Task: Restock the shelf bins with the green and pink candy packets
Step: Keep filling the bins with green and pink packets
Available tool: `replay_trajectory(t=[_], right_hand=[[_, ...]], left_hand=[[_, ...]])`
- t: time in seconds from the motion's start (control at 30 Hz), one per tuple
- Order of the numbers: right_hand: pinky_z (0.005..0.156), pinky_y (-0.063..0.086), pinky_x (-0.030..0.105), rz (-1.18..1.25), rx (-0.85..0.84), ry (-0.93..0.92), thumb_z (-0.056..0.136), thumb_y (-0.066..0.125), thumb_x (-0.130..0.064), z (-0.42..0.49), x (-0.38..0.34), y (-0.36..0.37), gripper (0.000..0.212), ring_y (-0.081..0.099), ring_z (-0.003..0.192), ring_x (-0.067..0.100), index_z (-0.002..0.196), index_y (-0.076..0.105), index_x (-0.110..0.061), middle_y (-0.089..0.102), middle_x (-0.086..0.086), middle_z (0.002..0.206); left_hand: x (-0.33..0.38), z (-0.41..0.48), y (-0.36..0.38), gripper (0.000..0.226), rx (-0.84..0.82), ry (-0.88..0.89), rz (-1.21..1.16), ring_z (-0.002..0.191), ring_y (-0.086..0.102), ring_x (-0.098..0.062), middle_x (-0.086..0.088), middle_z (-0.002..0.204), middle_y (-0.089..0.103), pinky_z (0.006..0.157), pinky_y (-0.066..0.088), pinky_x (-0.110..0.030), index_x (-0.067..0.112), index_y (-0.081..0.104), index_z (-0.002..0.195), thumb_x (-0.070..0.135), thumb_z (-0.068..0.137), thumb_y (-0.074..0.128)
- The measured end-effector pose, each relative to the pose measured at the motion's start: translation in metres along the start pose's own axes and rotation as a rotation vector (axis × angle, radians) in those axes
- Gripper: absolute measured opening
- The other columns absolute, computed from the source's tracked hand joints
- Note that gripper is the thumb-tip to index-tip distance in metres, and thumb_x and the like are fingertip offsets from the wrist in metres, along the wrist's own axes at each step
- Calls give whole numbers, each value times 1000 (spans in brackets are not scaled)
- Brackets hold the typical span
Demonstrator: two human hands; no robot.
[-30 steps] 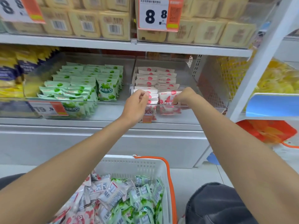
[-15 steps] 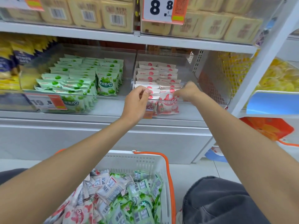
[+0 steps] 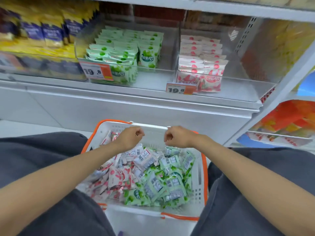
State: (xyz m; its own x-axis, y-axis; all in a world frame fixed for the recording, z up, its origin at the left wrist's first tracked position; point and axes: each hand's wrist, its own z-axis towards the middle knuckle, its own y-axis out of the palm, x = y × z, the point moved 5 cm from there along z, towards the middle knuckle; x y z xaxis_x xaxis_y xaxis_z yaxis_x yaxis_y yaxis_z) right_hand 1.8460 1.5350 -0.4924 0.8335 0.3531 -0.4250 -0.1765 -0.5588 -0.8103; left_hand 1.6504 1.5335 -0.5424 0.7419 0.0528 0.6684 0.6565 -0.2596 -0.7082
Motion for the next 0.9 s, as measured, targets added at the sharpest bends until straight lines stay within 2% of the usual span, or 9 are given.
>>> replay_trajectory(t=[0.07, 0.17, 0.3, 0.37, 0.5, 0.6, 0.73, 0.83, 0.9], right_hand=[[97, 43, 25, -70, -63, 3, 88, 60, -13, 7, -6, 21, 11, 60, 84, 14, 93, 69, -10, 67, -3, 90], [80, 54, 35, -57, -136, 38, 86, 58, -11, 13, -7, 40, 13, 64, 83, 21, 90, 69, -7, 70, 4, 91], [71, 47, 30, -69, -126, 64, 88, 58, -12, 12, -4, 42, 14, 61, 82, 20, 94, 68, -3, 69, 7, 92], [70, 46, 29, -65, -115, 75, 89, 58, -13, 10, 1, 44, 13, 60, 82, 20, 93, 68, -5, 68, 6, 92], [76, 50, 33, -68, -123, 78, 89, 56, -14, 5, 11, 50, 13, 61, 84, 20, 90, 67, -8, 68, 4, 90], [77, 49, 32, -60, -129, 75, 90, 56, -14, -1, 16, 53, 14, 61, 86, 20, 93, 68, -8, 67, 4, 94], [72, 45, 26, -47, -123, 76, 91, 57, -15, -9, 23, 52, 10, 58, 82, 16, 90, 67, -12, 63, -2, 88], [76, 46, 27, -11, -95, 81, 90, 57, -15, -12, 27, 51, 9, 58, 86, 17, 89, 66, -15, 63, -3, 90], [85, 46, 27, 38, -54, 92, 91, 58, -17, -12, 29, 49, 19, 59, 101, 20, 108, 66, -13, 65, 1, 110]], left_hand=[[-43, -15, 2, 17, -172, -60, 243, 101, 61, -24, -5, 110, 66, 80, 45, -29, 16, 65, 103, 12, 96, 50], [-81, -29, 20, 30, -412, -126, 556, 118, 53, -22, -3, 131, 56, 92, 44, -31, 19, 58, 125, 19, 97, 46], [-112, -48, 67, 56, -619, 12, 1099, 126, 43, -28, -9, 134, 51, 105, 34, -43, 13, 54, 131, 55, 94, 49], [-128, -54, 83, 66, -673, 32, 1211, 128, 44, -28, -8, 135, 52, 110, 33, -45, 11, 55, 129, 62, 87, 56], [-124, -50, 88, 86, -653, 15, 1079, 131, 42, -28, -9, 140, 48, 113, 31, -45, 11, 34, 146, 52, 81, 71], [-122, -53, 86, 99, -636, -22, 1086, 136, 38, -30, -10, 146, 42, 114, 28, -46, 12, 18, 153, 53, 80, 71], [-109, -58, 87, 89, -638, -13, 1067, 133, 42, -27, -7, 143, 47, 114, 28, -44, 12, 28, 148, 44, 80, 75], [-88, -44, 80, 75, -560, -64, 691, 116, 56, -20, 0, 132, 56, 98, 47, -33, 20, 41, 142, 15, 77, 78], [-61, -32, 69, 65, -453, -47, 430, 108, 58, -17, 2, 126, 60, 91, 51, -31, 23, 52, 131, 11, 74, 81]])
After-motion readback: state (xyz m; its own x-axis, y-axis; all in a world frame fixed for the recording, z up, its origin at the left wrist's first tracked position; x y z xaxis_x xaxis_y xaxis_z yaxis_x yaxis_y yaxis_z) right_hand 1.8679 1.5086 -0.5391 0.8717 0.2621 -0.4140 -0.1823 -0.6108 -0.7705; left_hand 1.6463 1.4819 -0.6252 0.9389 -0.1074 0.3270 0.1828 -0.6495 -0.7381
